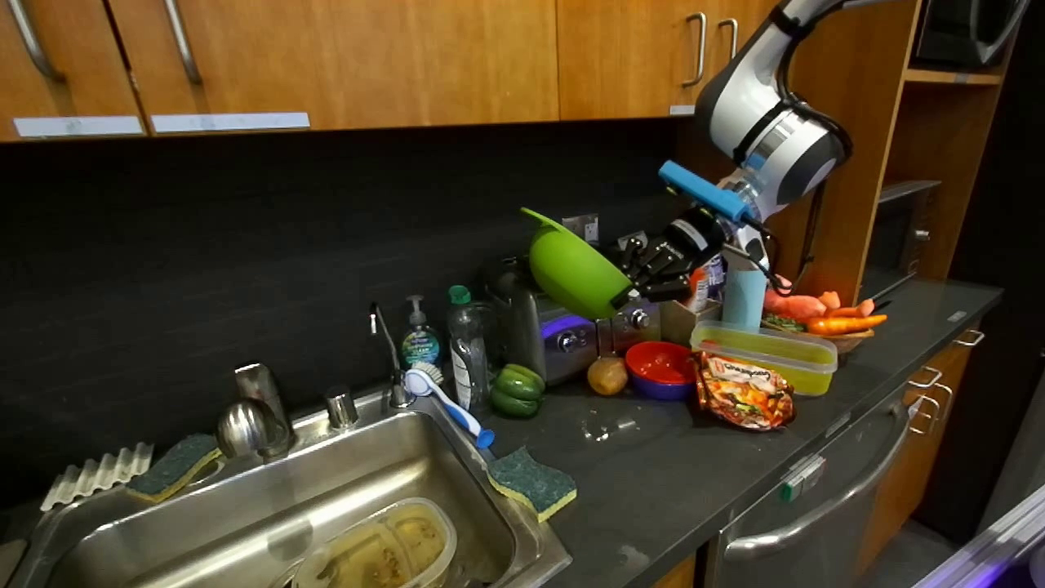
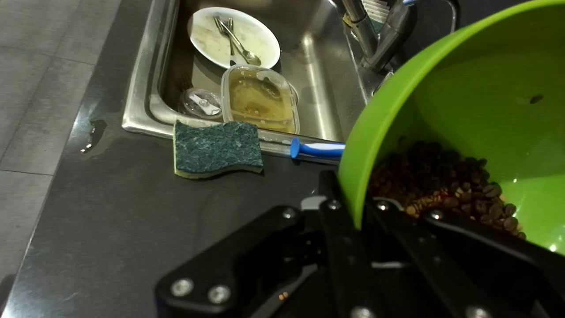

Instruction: Transfer the stuff in the green bowl onto the plate

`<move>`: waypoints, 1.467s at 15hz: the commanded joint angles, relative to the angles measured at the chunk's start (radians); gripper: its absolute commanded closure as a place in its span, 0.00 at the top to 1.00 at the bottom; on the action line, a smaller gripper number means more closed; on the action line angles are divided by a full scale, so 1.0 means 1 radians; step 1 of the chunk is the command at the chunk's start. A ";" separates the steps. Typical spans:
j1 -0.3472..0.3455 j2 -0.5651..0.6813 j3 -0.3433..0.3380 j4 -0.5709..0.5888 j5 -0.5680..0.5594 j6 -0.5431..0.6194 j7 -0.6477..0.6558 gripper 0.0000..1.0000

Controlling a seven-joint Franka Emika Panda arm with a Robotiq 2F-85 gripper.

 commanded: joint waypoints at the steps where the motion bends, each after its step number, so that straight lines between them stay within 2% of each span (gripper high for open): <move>1: -0.020 -0.028 -0.015 -0.021 0.023 -0.042 -0.027 0.02; 8: -0.043 -0.036 -0.038 -0.062 0.038 -0.089 -0.053 0.02; 15: -0.068 -0.032 -0.066 -0.078 0.036 -0.217 -0.089 0.02; 22: -0.105 -0.043 -0.100 -0.114 0.030 -0.280 -0.120 0.02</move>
